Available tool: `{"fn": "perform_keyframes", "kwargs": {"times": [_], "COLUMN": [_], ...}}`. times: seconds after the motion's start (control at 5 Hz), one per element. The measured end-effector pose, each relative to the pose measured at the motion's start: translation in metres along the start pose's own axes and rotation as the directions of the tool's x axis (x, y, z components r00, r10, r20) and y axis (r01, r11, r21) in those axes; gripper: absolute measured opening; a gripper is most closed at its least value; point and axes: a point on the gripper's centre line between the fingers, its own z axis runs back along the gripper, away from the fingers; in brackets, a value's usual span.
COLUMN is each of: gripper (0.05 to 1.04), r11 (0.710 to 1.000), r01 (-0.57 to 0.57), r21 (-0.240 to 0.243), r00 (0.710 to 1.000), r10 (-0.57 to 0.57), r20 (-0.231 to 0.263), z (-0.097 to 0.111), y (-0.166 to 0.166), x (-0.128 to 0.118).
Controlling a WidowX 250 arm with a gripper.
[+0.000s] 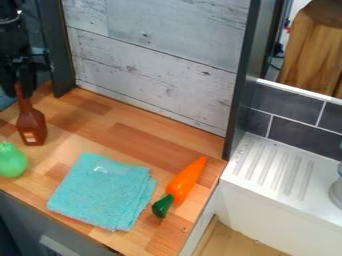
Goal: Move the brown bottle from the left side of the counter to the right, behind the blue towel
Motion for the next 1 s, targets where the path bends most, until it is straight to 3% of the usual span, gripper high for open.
{"fn": "perform_keyframes", "kwargs": {"times": [0.2,0.4,0.6,0.8,1.0], "gripper": [0.327,0.327,0.327,0.327,0.327], "r11": [0.999,0.997,0.982,0.961,0.938], "r01": [0.008,0.067,0.179,0.248,0.322], "r21": [-0.036,-0.045,-0.06,-0.122,-0.125], "r00": [0.998,0.991,0.973,0.961,0.944], "r10": [-0.006,-0.061,-0.168,-0.227,-0.309], "r20": [0.064,0.122,0.158,0.158,0.115], "z": [0.032,0.051,0.054,0.043,0.023], "y": [-0.007,-0.03,-0.087,-0.132,-0.17], "x": [-0.004,-0.005,-0.006,-0.006,-0.007]}}
